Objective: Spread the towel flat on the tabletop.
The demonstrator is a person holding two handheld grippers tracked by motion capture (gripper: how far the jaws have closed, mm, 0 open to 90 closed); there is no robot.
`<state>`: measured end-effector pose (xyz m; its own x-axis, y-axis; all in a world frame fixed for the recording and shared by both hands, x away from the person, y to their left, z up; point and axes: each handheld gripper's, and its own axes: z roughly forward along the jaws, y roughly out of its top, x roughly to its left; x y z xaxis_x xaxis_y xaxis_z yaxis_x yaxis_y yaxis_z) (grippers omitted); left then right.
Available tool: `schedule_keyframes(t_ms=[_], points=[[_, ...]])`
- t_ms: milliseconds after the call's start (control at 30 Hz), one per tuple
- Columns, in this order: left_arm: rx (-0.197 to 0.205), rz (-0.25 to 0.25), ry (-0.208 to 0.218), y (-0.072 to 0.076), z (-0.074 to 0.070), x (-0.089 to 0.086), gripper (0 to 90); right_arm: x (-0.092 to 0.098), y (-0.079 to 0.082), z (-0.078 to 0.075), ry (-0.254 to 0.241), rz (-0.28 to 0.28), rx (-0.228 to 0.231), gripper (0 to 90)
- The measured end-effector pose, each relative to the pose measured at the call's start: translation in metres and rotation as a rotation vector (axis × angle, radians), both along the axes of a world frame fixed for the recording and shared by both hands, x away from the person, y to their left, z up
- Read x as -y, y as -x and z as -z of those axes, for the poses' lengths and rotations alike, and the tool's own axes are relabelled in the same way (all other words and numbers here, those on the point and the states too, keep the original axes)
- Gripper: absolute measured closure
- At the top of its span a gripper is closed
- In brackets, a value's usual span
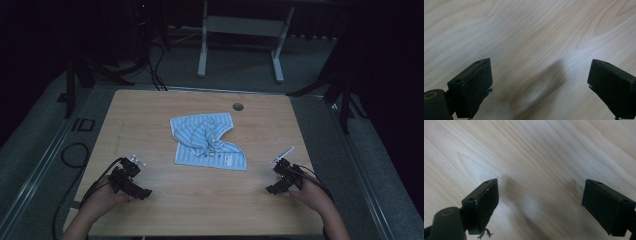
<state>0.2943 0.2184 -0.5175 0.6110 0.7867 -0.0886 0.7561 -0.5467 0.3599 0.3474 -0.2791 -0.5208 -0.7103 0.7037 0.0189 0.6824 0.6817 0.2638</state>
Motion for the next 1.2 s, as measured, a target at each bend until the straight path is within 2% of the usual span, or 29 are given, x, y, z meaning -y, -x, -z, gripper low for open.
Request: schedule_keyframes(t_ms=[133,233,333,467,567,667,733,900,933,1033,1133,1167,1200], points=[[0.011,0.033,-0.014,-0.007,-0.002,0.014,8.6,-0.006,-0.007,-0.004,0.0,-0.022,0.016,21.0],[0.023,0.056,-0.01,-0.013,-0.005,0.025,12.1,-0.013,-0.012,-0.008,0.02,-0.046,0.033,26.6],[0.033,0.073,0.0,-0.019,-0.007,0.034,20.0,-0.022,-0.016,-0.013,0.035,-0.073,0.053,34.3],[0.041,0.094,-0.011,-0.027,-0.009,0.047,24.2,-0.034,-0.021,-0.016,0.048,-0.099,0.063,40.8],[0.05,0.107,-0.023,-0.032,-0.01,0.055,24.4,-0.042,-0.026,-0.017,0.033,-0.107,0.038,41.9],[0.047,0.119,-0.024,-0.037,-0.01,0.061,25.1,-0.051,-0.03,-0.018,0.045,-0.121,0.033,42.4],[0.048,0.119,-0.019,-0.04,-0.011,0.065,27.9,-0.056,-0.033,-0.019,0.047,-0.127,0.037,42.5],[0.062,0.11,-0.028,-0.049,-0.013,0.073,28.6,-0.069,-0.04,-0.025,0.046,-0.157,0.065,43.9],[0.064,0.112,-0.025,-0.051,-0.014,0.075,31.6,-0.072,-0.042,-0.026,0.046,-0.162,0.064,43.9],[0.066,0.127,-0.017,-0.056,-0.014,0.083,33.5,-0.082,-0.048,-0.028,0.061,-0.171,0.076,43.9],[0.069,0.142,-0.01,-0.06,-0.015,0.089,34.8,-0.088,-0.052,-0.029,0.057,-0.172,0.083,45.9],[0.078,0.154,-0.003,-0.063,-0.015,0.096,34.8,-0.101,-0.056,-0.032,0.039,-0.188,0.087,46.0],[0.074,0.168,-0.001,-0.067,-0.015,0.101,34.7,-0.103,-0.057,-0.032,0.036,-0.193,0.086,46.1]])
